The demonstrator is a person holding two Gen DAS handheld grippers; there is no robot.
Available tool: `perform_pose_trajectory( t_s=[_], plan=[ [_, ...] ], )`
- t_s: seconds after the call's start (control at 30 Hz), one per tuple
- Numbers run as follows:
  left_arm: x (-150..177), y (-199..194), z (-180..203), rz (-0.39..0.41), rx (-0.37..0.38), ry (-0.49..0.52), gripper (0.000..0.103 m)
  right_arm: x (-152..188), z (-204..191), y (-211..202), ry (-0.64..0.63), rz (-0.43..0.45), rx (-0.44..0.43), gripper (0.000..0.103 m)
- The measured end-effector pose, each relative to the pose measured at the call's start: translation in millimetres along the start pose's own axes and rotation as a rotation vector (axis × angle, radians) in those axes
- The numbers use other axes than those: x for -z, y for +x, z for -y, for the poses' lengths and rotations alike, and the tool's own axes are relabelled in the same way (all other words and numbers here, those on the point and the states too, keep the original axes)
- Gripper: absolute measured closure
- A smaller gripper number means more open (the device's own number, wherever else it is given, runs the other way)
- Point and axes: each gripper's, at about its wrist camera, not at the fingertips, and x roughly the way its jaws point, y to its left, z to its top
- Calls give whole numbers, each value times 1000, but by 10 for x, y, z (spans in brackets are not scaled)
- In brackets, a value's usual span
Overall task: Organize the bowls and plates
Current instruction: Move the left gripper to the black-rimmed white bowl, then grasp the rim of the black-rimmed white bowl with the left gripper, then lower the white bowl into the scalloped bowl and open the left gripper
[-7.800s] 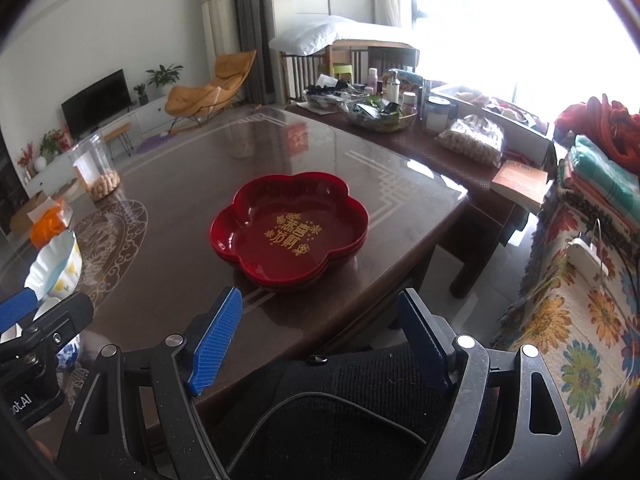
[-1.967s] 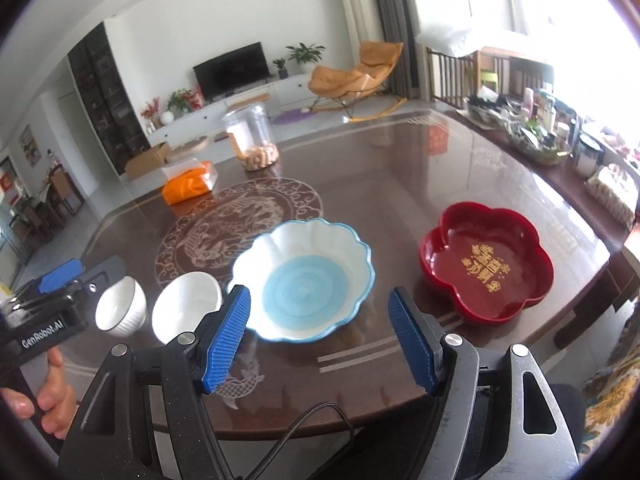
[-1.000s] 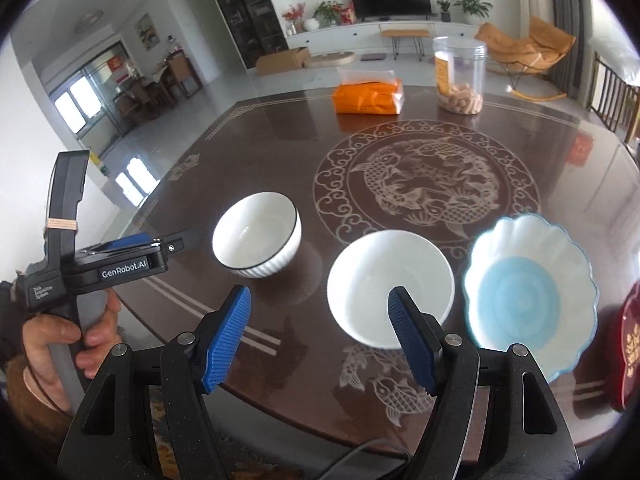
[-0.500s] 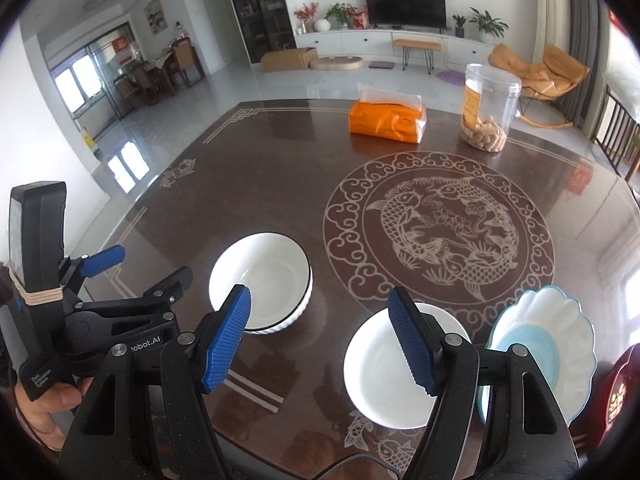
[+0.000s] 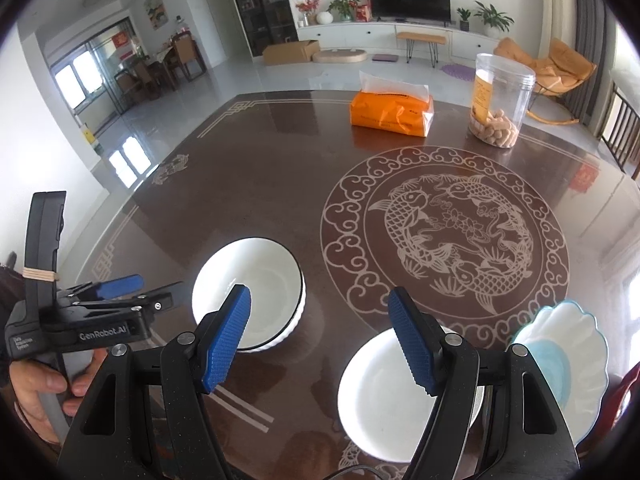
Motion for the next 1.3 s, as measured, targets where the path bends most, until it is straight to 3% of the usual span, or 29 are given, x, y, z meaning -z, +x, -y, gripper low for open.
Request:
perform_pose_trajectory(
  t_s=[0.1, 0.23, 0.27, 0.3, 0.37, 0.47, 0.53, 0.63, 0.87, 1.03, 1.13, 1.3],
  plan=[
    [17, 189, 92, -35, 21, 18, 14, -57, 22, 337, -12, -75, -20, 29],
    [33, 393, 112, -74, 5, 9, 48, -55, -20, 734, -20, -172, -64, 32],
    [43, 430, 91, -82, 15, -1, 50, -46, -29, 807, -19, -192, -68, 44],
    [42, 458, 91, -86, 37, -11, 53, -41, -22, 883, -10, -214, -82, 62],
    [39, 503, 130, -96, 42, 3, 58, -24, 1, 1011, 12, -252, -105, 69],
    [37, 555, 208, -100, 45, 27, 68, 18, -14, 1138, 5, -288, -104, 68],
    [40, 563, 238, -120, 96, 20, 86, 50, -39, 1154, 5, -295, -130, 86],
    [36, 487, 290, -98, 77, 24, 86, 69, -163, 1068, -40, -273, -74, 89],
    [-10, -48, 630, -40, 132, 89, 86, -10, 17, 471, 55, -162, -133, 89],
    [-5, -362, 1346, -1, 203, 223, 86, 16, 386, -246, 137, -61, -97, 89],
    [60, -329, 1899, -15, 267, 301, 86, 113, 717, -663, 211, -22, -32, 89],
    [247, -4, 2741, -96, 333, 408, 86, 426, 1393, -1002, 337, -22, 92, 89]
  ],
)
